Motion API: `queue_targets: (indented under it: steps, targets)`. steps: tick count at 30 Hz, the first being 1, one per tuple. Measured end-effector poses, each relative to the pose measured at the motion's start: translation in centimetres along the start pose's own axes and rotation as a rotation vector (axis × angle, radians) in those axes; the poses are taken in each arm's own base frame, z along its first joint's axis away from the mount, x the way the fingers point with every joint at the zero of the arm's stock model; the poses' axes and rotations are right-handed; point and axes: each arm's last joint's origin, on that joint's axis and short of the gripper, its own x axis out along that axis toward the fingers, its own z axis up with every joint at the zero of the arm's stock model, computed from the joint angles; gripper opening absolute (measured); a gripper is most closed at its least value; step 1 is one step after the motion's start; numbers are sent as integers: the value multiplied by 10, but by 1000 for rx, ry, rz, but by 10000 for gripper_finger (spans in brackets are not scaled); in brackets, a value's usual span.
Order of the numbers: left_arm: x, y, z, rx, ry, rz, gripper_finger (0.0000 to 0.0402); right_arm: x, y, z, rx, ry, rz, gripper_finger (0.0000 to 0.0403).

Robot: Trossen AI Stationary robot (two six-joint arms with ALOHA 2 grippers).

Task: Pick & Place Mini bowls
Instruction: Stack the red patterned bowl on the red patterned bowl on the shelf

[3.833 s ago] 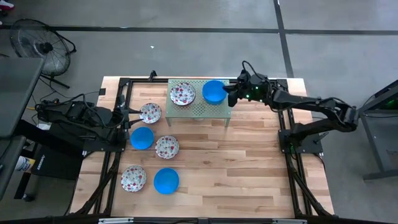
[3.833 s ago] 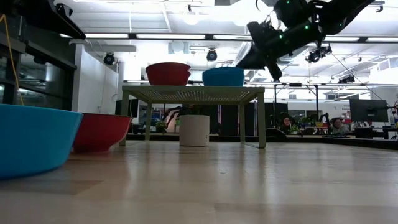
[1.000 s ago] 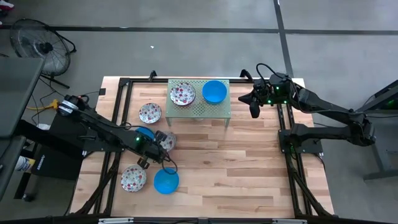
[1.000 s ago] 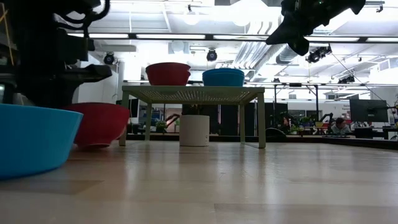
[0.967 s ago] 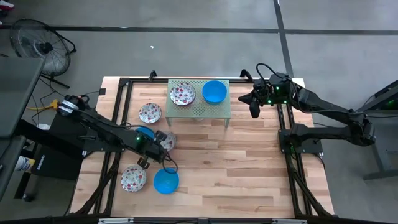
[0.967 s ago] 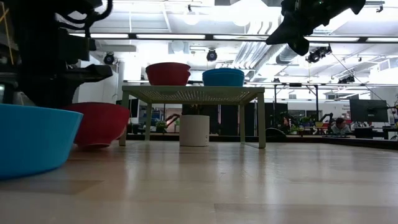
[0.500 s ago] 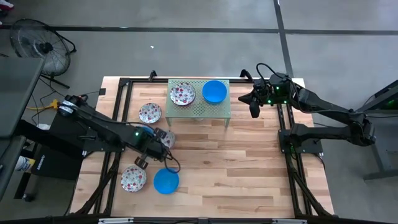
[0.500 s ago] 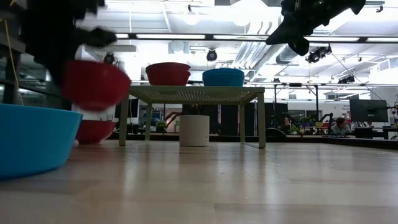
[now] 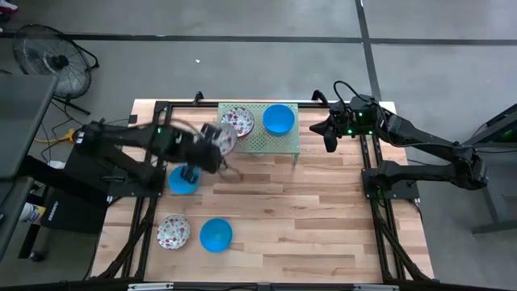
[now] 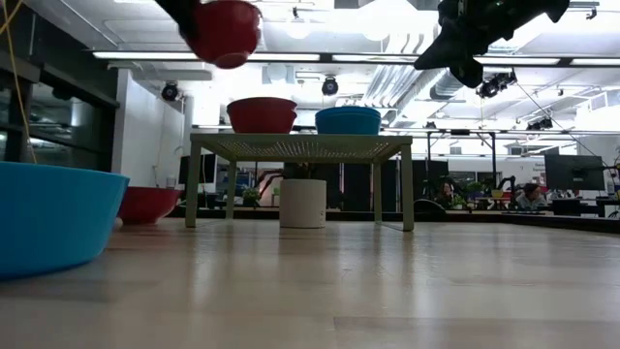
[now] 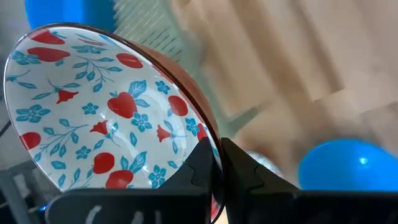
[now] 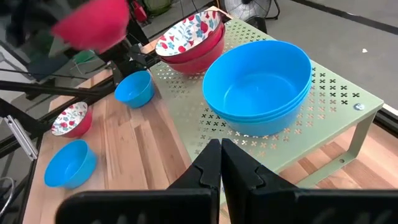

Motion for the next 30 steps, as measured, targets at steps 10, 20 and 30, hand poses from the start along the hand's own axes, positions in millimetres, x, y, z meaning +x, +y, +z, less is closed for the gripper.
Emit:
queue_targets:
  steps: [10, 20, 30]
  targets:
    - [19, 56, -30, 31, 7, 41, 4, 0, -1, 0, 42, -4, -22, 0]
    - [55, 80, -31, 292, 0, -21, 4, 0, -2, 0, 88, -14, -63, 0]
    - [81, 84, -22, 407, 51, -62, 4, 0, -3, 0, 115, -28, -105, 0]
